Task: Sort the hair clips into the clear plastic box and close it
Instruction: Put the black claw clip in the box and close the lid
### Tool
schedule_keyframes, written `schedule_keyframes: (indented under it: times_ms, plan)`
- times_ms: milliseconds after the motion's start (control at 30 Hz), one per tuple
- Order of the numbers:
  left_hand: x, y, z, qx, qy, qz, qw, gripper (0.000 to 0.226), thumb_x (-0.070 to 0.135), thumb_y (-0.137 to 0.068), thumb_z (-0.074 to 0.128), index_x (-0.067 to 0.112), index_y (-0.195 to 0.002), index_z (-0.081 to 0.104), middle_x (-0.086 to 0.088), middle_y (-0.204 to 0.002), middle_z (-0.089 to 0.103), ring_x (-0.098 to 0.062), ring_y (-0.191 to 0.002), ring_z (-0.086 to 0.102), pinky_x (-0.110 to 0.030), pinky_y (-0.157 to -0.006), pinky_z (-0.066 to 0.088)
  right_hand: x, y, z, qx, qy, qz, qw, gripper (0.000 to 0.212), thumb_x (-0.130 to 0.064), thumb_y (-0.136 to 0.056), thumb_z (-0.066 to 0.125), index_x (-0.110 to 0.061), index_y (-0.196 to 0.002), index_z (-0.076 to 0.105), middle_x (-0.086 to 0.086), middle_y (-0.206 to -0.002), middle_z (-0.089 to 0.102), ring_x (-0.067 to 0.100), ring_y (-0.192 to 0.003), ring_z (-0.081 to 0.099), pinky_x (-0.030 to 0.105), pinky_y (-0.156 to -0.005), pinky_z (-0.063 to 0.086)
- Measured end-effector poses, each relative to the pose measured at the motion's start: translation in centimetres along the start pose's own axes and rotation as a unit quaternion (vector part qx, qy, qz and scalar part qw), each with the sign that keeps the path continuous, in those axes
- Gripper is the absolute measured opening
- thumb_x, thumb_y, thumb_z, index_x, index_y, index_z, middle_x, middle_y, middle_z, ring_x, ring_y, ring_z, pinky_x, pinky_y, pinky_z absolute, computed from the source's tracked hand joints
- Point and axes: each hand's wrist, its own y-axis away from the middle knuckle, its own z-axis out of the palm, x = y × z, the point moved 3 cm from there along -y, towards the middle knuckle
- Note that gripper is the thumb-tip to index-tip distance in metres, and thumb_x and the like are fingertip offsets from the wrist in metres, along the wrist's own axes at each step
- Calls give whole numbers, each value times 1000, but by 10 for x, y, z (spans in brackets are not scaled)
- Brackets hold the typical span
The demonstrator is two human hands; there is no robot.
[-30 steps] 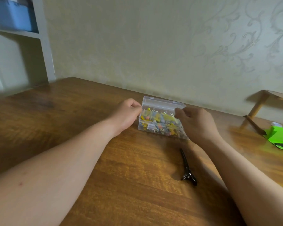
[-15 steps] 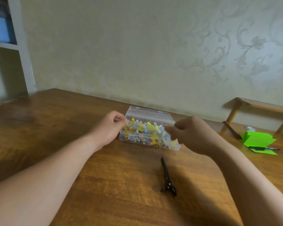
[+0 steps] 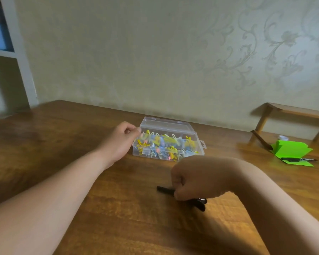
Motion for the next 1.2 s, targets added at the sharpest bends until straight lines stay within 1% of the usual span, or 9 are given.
schedule_keyframes:
  times_ms: [100, 167, 233, 300, 567, 767, 900, 1067, 1200]
  plan:
    - [1, 0, -1, 8, 3, 1, 1000, 27, 53, -106, 56, 31, -119, 65, 4, -111, 67, -17, -106, 63, -38, -87, 48, -10, 7, -10, 77, -73, -77, 991, 17, -43, -101, 66, -26, -100, 69, -3, -92, 69, 7, -80, 62, 31, -73, 51]
    - [1, -2, -2, 19, 17, 2, 1000, 24, 56, -102, 60, 33, -109, 67, 3, -108, 70, -20, -103, 66, -39, -89, 51, -5, 11, -26, 206, -200, -122, 950, 15, -37, -100, 69, -22, -96, 71, 0, -85, 72, 9, -74, 64, 40, -78, 53]
    - [2, -3, -1, 17, 27, -3, 999, 25, 56, -103, 58, 34, -110, 68, 7, -111, 72, -16, -104, 67, -40, -93, 53, 13, 5, -46, 346, -249, -84, 900, 7, -30, -99, 71, -26, -94, 73, -7, -80, 75, 9, -72, 68, 40, -78, 57]
    - [4, 0, 0, 7, 28, -8, 1000, 25, 51, -108, 55, 32, -118, 67, 10, -115, 71, -12, -107, 65, -39, -93, 52, 26, -9, -61, 421, -160, 9, 893, 9, -27, -98, 70, -33, -92, 72, -14, -79, 73, 4, -72, 68, 30, -70, 53]
    - [11, 9, -4, -6, 13, -6, 1000, 30, 52, -108, 53, 28, -121, 64, 7, -115, 68, -12, -106, 63, -35, -90, 51, 43, -70, -47, 328, 101, 127, 931, 17, -30, -96, 60, -32, -100, 76, -6, -100, 74, 22, -90, 68, 35, -75, 58]
    - [13, 11, -5, -18, 8, -4, 1000, 31, 55, -107, 51, 28, -118, 64, 6, -115, 68, -13, -105, 63, -36, -91, 52, 45, -79, -44, 336, 128, 128, 924, 12, -29, -95, 63, -31, -96, 75, -8, -97, 73, 21, -88, 66, 31, -70, 55]
    - [14, 12, -5, -15, 9, 0, 1000, 30, 52, -108, 51, 27, -119, 63, 4, -112, 67, -14, -104, 63, -36, -86, 52, 54, -77, -44, 386, 27, 125, 913, 5, -30, -96, 67, -30, -92, 69, -9, -89, 72, 19, -81, 65, 32, -68, 54]
    - [12, 11, -4, -16, 9, 4, 1000, 29, 49, -109, 52, 26, -122, 63, 4, -111, 67, -14, -104, 64, -33, -80, 48, 104, -50, -35, 550, -200, 179, 791, 12, -35, -99, 64, -25, -102, 71, -5, -96, 73, 23, -89, 66, 35, -77, 50]
    - [11, 9, -4, -11, -4, 7, 1000, 29, 50, -109, 53, 29, -125, 65, 5, -111, 68, -13, -104, 64, -36, -86, 50, 139, -45, -10, 537, -322, 207, 752, 24, -36, -102, 59, -17, -106, 73, 2, -97, 76, 27, -96, 71, 50, -92, 58]
